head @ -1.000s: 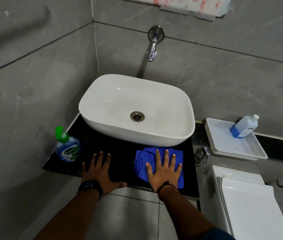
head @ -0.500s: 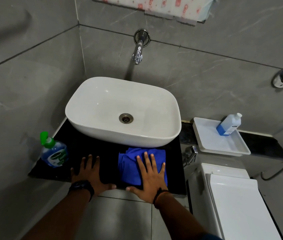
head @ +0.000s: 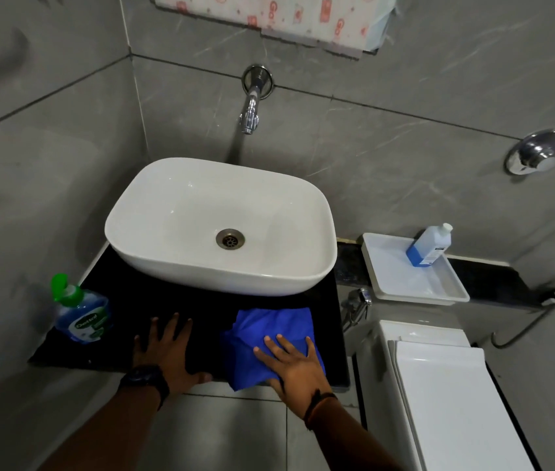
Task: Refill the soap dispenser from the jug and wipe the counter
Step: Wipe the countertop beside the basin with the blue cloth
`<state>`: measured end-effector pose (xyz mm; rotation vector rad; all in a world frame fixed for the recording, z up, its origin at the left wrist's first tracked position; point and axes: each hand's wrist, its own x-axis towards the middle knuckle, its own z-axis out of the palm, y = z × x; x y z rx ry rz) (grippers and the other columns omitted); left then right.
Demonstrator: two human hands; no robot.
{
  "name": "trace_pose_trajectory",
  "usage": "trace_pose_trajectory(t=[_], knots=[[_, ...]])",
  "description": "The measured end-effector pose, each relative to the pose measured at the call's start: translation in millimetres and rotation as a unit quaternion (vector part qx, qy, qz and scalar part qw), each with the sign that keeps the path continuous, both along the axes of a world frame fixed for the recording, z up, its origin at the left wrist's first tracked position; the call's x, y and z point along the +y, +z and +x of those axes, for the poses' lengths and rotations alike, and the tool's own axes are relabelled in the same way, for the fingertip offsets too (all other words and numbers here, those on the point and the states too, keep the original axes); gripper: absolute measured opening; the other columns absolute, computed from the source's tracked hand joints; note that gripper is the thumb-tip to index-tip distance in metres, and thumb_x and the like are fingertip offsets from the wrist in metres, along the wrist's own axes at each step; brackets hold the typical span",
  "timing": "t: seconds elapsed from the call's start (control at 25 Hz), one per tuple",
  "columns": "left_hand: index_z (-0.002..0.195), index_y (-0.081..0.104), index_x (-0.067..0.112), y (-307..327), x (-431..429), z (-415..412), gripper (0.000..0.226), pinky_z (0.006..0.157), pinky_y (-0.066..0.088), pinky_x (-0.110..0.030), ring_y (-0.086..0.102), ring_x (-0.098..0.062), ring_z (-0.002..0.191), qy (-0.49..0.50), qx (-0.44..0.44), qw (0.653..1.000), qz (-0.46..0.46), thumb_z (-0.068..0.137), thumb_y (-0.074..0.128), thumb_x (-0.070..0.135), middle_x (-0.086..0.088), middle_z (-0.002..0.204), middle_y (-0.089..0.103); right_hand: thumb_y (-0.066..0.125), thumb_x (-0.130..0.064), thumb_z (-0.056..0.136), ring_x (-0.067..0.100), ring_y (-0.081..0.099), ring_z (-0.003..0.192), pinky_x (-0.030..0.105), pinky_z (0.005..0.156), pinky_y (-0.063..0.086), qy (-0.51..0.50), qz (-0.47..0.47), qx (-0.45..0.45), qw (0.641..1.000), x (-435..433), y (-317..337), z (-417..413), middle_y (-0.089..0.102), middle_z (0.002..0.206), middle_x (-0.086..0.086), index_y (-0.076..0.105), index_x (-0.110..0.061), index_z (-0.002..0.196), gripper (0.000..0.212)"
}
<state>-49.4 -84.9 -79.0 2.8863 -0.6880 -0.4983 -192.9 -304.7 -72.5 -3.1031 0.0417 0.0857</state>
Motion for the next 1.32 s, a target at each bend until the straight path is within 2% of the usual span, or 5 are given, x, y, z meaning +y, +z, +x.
trace_pose_trajectory(t=[0.12,0.44,0.64,1.0,1.32], knots=[[0.145,0.012,0.028,9,-34,-4,0.126,0.116,0.011,-0.046,0.0,-0.023,0.144,-0.054,0.012,0.997,-0.054,0.042,0.06,0.081,0.001,0.157,0.005,0.047,-0.04,0.095,0.024,0.056,0.118,0.039,0.106,0.035,-0.162,0.197,-0.015,0.967,-26,12,2,0.064,0.123,0.009,0.054,-0.025,0.127,0.037],[0.131,0.044,0.025,49,-244,-51,0.076,0.101,0.034,-0.024,0.045,-0.019,0.121,-0.194,-0.004,0.936,-0.294,0.066,0.064,0.059,0.001,0.13,0.047,0.053,-0.044,0.09,0.022,0.057,0.066,0.03,0.057,0.043,-0.48,0.448,-0.273,0.702,-203,62,-17,0.064,0.069,0.009,0.06,-0.014,0.068,0.038],[0.138,0.033,0.025,36,-397,-28,0.083,0.108,0.028,-0.026,0.033,-0.017,0.133,-0.18,0.041,0.939,-0.291,0.069,0.062,0.061,0.001,0.145,0.035,0.051,-0.041,0.093,0.03,0.055,0.071,0.033,0.062,0.041,-0.474,0.426,-0.243,0.731,-353,51,26,0.061,0.072,0.014,0.055,-0.011,0.069,0.039],[0.146,-0.003,0.018,-42,-543,52,0.109,0.115,0.001,-0.038,-0.003,-0.024,0.144,-0.188,0.011,0.975,-0.118,0.068,0.048,0.075,-0.007,0.157,-0.002,0.042,-0.019,0.098,0.028,0.049,0.124,0.036,0.102,0.038,-0.25,0.128,0.023,0.959,-500,-50,124,0.053,0.135,0.013,0.049,-0.014,0.13,0.034],[0.141,-0.022,0.013,-78,-552,45,0.126,0.114,-0.01,-0.034,-0.019,-0.019,0.141,-0.241,0.052,0.968,-0.042,0.062,0.047,0.082,-0.006,0.154,-0.023,0.052,-0.051,0.087,0.02,0.0,0.146,0.041,0.118,0.004,-0.121,0.07,0.183,0.973,-496,-98,96,0.003,0.16,0.001,0.007,-0.026,0.149,0.08]])
